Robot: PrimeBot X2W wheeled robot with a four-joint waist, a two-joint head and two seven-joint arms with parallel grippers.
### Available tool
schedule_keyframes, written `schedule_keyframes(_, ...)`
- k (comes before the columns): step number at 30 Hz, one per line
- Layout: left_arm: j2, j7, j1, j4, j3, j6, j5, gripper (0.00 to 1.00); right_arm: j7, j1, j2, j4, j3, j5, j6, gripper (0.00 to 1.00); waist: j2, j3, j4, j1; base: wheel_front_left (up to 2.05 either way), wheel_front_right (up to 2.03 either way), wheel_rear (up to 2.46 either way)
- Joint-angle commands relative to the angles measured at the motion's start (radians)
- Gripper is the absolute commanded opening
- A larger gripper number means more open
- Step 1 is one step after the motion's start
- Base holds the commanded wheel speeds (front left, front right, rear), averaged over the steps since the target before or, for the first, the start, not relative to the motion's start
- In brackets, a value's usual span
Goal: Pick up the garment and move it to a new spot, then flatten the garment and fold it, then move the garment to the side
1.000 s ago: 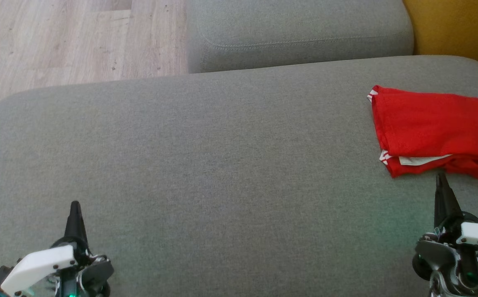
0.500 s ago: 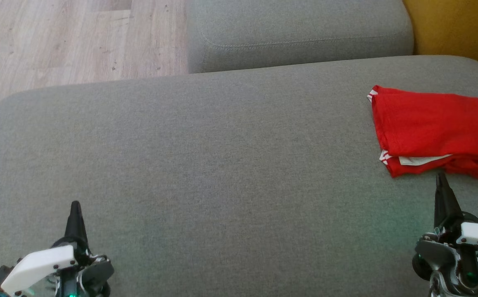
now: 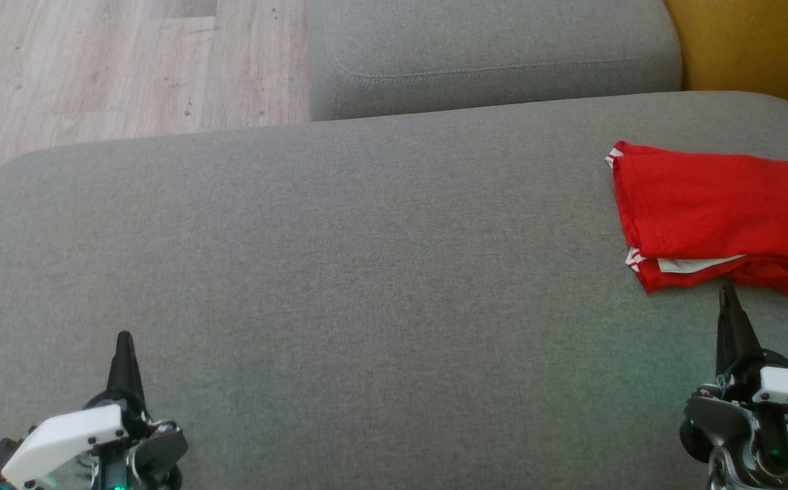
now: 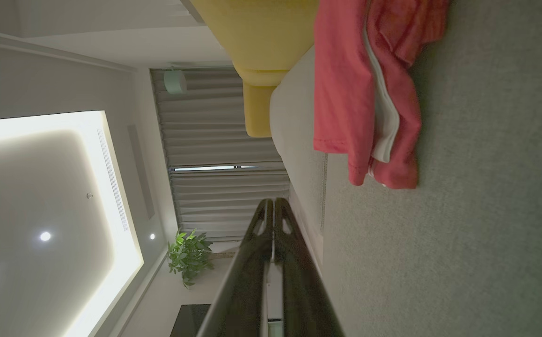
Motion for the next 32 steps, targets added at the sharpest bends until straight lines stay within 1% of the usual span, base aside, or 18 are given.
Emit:
schedule_keyframes(1,0.006,0.005,-0.051,-0.028,0.038,-0.007,0.012,0.0,0.005,-0.052,-0.005,-0.031,0.02,-0.007,-0.001,0.0,0.0,0.0,0.0,0.0,0.0,0.0,0.0)
schedule_keyframes(32,0.003,0.008,-0.051,-0.028,0.042,-0.007,0.015,0.0,0.006,-0.052,-0.004,-0.031,0.018,-0.008,-0.001,0.0,0.0,0.0,0.0,0.0,0.0,0.0,0.0)
